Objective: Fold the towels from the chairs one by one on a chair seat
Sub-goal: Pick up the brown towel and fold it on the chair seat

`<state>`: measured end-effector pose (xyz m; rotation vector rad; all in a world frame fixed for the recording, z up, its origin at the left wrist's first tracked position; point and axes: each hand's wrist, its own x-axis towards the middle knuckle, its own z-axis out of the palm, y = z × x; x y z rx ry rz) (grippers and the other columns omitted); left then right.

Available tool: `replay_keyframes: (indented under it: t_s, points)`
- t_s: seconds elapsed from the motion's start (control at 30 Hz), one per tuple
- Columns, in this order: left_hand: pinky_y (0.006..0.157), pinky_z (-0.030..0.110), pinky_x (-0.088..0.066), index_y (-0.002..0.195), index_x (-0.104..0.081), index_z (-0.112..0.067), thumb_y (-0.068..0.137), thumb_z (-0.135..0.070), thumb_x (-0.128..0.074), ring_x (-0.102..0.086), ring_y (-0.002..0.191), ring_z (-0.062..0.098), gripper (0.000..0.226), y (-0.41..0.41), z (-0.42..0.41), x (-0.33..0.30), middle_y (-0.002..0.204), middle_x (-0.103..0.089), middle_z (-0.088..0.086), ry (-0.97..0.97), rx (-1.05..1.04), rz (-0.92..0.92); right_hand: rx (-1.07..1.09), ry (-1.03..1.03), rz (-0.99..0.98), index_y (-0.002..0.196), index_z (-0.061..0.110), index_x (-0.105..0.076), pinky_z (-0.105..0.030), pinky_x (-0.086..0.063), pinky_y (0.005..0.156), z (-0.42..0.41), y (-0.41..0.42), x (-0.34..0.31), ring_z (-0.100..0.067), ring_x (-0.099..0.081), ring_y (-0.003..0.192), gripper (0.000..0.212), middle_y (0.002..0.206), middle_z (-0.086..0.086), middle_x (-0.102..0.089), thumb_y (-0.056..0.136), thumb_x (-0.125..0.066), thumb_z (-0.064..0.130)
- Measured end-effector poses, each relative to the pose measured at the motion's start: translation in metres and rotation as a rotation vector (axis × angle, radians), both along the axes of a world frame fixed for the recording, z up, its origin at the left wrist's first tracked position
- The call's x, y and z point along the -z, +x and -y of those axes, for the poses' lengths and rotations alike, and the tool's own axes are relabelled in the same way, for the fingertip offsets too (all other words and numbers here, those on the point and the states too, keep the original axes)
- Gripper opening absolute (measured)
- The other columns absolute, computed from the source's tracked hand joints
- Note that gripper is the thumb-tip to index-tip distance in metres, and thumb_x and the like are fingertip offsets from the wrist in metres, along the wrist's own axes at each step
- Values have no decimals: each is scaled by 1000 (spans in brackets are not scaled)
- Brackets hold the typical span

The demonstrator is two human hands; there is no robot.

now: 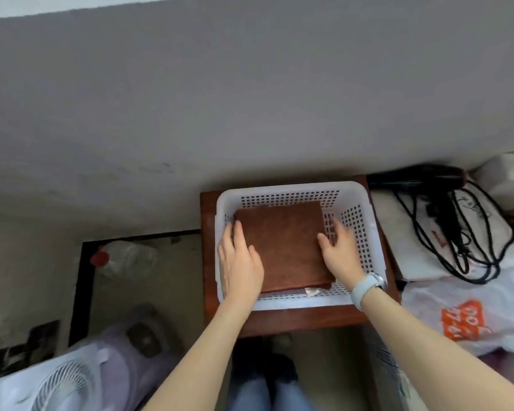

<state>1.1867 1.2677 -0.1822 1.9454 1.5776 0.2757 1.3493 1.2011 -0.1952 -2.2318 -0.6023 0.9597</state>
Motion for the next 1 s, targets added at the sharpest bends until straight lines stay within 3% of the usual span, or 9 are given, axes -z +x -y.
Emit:
replay_keyframes:
  t_s: [0.1,0.2,0.37,0.5,0.6,0.7,0.83,1.0]
  points:
    - [114,40,-12,140,-31,-6,93,-13,-44,-19,141,31,50,6,7,13,151,-25,15,184,284,-149,-329,56,543,135,7,-42,-46,-30,110,5,-13,3,-35,-41,128,50,136,-20,-44,87,-53,6]
    - [113,49,-1,143,-24,-7,94,-24,-42,-9,142,34,55,15,-3,33,152,-18,18,212,408,-292,-666,49,783,133,7,-46,-53,-21,110,-3,-17,19,-39,-39,131,55,138,-22,-45,80,-61,10]
    - [113,45,3,144,-5,-17,94,-37,-35,7,140,31,61,9,-19,66,153,1,12,212,379,-358,-774,-93,744,145,16,-22,-45,0,113,-17,-15,53,-29,1,140,59,153,-21,-14,91,-33,37]
    - [112,42,4,141,3,-20,93,-41,-29,10,140,30,61,11,-22,77,149,10,8,216,382,-393,-800,-119,747,144,17,-21,-46,-4,112,-20,-15,63,-31,-1,139,61,152,-21,-16,89,-29,41]
    - [113,41,9,140,12,-21,93,-43,-22,20,138,29,61,13,-25,74,151,16,8,189,405,-453,-825,-131,714,147,19,-11,-44,5,114,-22,-14,60,-31,8,141,61,154,-21,-4,92,-29,41]
    - [114,45,11,144,11,-21,94,-45,-20,19,141,31,63,16,-24,60,155,12,10,145,438,-543,-835,-174,649,147,21,-2,-41,9,115,-21,-14,47,-30,13,143,62,155,-17,8,94,-29,38]
    - [116,46,0,147,-8,-17,94,-34,-35,3,144,28,61,17,-27,25,156,-3,10,100,487,-502,-773,-153,512,145,17,-23,-43,-5,118,-23,-16,8,-31,-3,144,53,156,-16,-8,94,-36,26]
    - [107,38,-30,136,-38,-15,94,-27,-41,-33,131,22,44,-24,-16,-36,145,-33,6,-8,187,-122,-703,-55,347,132,12,-45,-37,-41,100,-21,-37,-54,-28,-49,121,40,132,-11,-53,94,-36,19]
